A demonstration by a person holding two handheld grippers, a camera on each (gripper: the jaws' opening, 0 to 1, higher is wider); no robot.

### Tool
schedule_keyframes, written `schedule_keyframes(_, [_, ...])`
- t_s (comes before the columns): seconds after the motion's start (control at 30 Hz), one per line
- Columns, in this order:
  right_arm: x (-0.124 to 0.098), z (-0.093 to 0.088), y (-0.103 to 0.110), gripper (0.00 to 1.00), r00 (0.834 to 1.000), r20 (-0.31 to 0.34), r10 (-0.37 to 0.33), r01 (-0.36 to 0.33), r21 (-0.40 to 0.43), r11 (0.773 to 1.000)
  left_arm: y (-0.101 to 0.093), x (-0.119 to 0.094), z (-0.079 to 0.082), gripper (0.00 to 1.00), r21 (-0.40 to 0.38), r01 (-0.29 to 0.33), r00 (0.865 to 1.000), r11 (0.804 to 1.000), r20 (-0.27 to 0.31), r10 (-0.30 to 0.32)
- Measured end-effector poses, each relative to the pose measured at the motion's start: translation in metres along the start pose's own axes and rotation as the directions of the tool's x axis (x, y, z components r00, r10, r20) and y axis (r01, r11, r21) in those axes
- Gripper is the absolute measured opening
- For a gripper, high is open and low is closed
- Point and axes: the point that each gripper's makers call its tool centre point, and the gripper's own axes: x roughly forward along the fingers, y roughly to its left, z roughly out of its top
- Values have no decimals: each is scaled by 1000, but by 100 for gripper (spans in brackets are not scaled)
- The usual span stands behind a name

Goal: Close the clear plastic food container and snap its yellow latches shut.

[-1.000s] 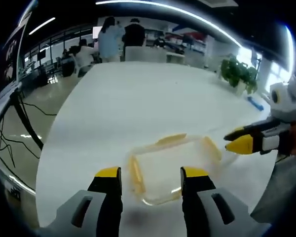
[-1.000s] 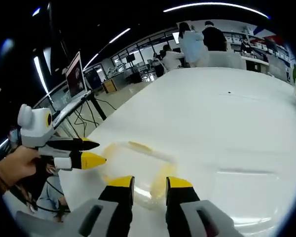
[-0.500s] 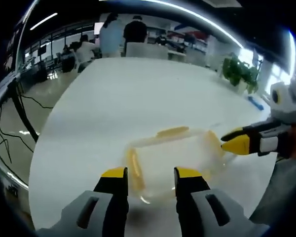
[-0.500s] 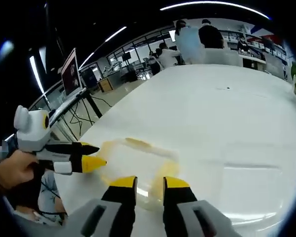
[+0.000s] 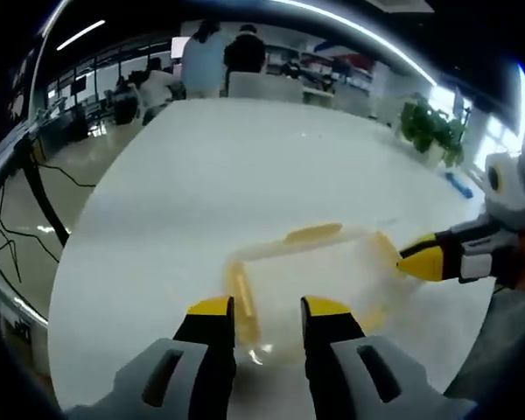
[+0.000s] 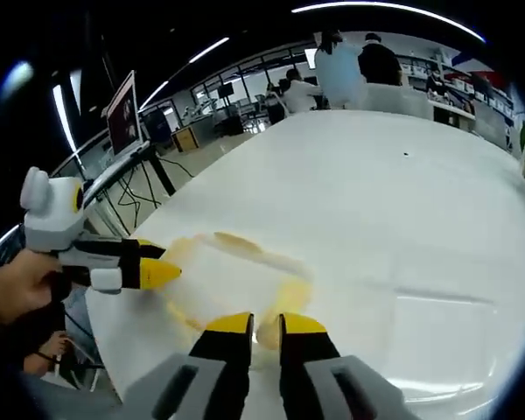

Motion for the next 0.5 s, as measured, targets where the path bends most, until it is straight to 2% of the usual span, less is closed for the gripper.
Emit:
schedule_keyframes(0.13, [1, -1, 0, 5, 1000, -5, 2, -2, -13, 1000, 3, 1, -1, 24, 7, -18, 1000, 1000, 1, 18])
schedule_keyframes(0.5, [1, -2, 1, 5, 1000, -14, 12, -13, -52, 999, 11, -1, -1, 12, 21, -37, 999, 999, 0, 37])
